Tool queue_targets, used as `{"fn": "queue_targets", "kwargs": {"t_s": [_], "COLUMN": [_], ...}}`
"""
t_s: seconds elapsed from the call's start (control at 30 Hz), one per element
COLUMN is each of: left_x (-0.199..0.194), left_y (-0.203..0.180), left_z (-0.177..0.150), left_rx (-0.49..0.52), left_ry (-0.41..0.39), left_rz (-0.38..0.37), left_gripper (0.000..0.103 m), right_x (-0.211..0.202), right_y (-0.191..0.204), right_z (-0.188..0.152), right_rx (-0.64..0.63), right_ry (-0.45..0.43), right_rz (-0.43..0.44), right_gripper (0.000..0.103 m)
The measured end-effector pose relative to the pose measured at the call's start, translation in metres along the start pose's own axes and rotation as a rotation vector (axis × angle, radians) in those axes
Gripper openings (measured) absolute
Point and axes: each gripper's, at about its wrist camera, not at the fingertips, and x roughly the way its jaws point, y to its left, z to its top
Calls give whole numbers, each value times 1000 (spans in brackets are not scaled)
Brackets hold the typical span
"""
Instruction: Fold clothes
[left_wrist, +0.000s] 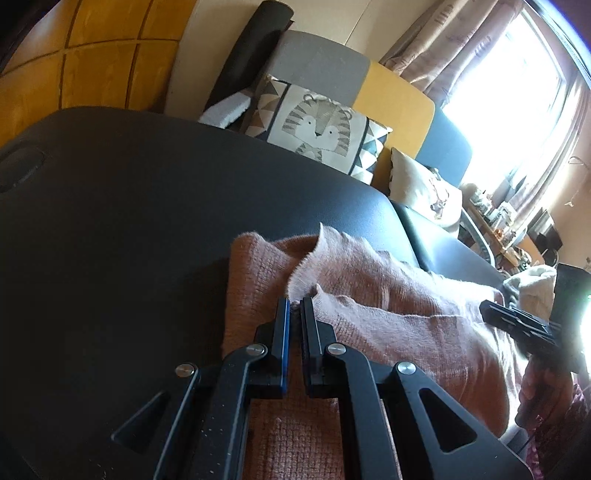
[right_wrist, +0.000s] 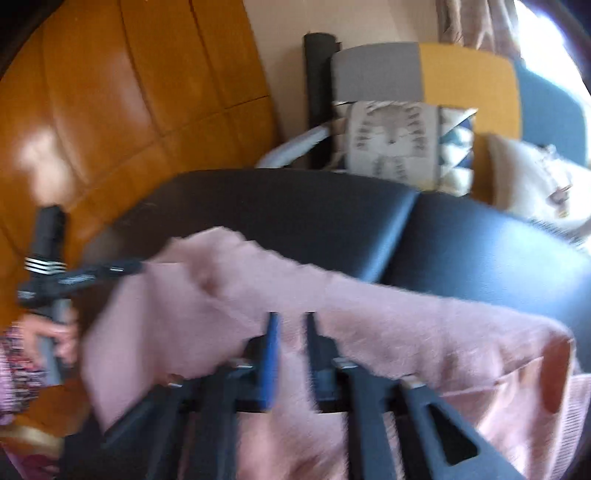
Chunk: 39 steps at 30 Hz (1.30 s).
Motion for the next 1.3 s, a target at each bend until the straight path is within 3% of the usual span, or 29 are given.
{"fn": "queue_targets", "kwargs": {"t_s": [0.1,0.2,0.37,0.5,0.53,0.57,0.63,0.83,1.03,1.3], "left_x": [3,3,7,1,-1,-4,-9,-12,-2,29], "left_y": [-1,-6,-14,-24,-26,-28,-27,-25,-23,-12], "left_z": [-3,-6,-8,-7,-6,-5,1,19,24,11], "left_rx": [-12,-4,48,103,115,128,116,106,105,140], "left_ry": [6,20,62,40,33,25,3,-27,-50,12], "left_rz": [-5,10,44,58,63,68,63,56,97,208], "left_gripper": [5,5,5,5,4,4,4,4,4,4], "right_x": [6,26,32,39,40,40,37,21,17,51], "right_y": [9,28,37,35,35,34,38,44,42,19], "right_z": [-1,-7,-6,-4,-3,-1,0,13,28,12], "right_rx": [-31,-149,-167,-183,-182,-180,-191,-192,-168,-100], "right_ry": [86,181,170,203,207,210,197,91,3,55], "right_rz": [57,-35,-72,-74,-75,-76,-106,-185,-236,-240], "right_gripper": [25,25,25,25,21,8,3,2,2,2]}}
